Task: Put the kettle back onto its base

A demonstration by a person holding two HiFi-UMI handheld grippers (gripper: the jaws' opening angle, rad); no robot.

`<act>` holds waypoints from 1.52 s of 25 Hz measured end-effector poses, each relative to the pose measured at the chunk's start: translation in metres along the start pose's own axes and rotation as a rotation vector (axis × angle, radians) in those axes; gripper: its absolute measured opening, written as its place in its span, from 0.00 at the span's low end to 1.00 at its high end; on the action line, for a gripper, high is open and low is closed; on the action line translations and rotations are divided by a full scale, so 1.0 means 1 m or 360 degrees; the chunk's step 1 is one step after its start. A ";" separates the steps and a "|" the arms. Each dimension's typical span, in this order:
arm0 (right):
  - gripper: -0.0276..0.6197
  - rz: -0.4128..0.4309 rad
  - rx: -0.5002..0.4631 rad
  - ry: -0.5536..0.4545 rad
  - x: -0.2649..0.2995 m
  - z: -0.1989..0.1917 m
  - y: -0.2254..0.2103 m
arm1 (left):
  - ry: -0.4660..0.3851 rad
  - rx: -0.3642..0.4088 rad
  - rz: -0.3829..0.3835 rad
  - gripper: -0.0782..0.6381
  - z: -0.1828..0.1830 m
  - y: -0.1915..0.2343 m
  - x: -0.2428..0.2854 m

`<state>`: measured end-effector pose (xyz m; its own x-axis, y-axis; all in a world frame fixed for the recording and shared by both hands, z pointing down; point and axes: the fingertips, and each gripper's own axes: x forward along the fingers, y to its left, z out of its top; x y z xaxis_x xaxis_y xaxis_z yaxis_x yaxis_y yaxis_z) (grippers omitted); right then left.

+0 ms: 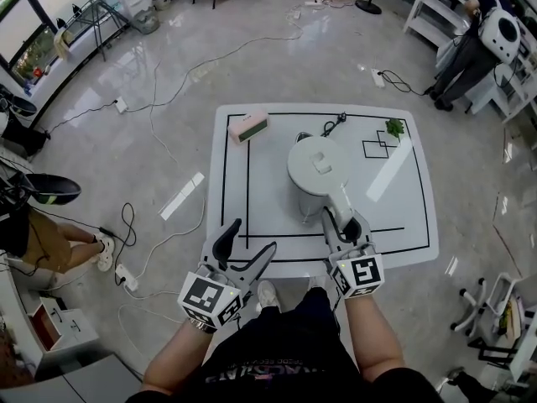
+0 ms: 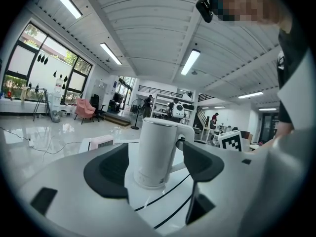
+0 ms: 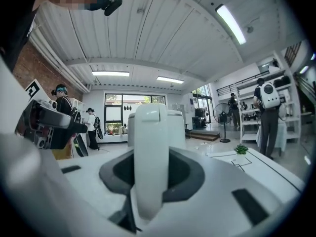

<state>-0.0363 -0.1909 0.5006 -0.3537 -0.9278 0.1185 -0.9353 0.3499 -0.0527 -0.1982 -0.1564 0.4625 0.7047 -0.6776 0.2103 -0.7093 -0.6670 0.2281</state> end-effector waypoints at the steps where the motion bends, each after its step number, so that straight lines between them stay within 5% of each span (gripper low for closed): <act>1: 0.21 0.0000 -0.0003 -0.0005 0.000 0.000 0.001 | 0.0003 0.0000 0.0001 0.58 -0.001 0.001 -0.001; 27: 0.28 -0.0024 -0.0043 0.0202 -0.022 -0.013 0.008 | -0.0031 0.0011 -0.0208 0.58 0.000 -0.025 0.004; 38: 0.28 -0.0134 -0.0113 0.0081 -0.076 0.033 -0.007 | -0.0078 0.0020 -0.0392 0.58 0.012 -0.063 0.025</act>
<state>-0.0031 -0.1274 0.4593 -0.2719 -0.9472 0.1700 -0.9593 0.2807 0.0300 -0.1366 -0.1353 0.4419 0.8552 -0.5079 0.1037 -0.5164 -0.8176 0.2546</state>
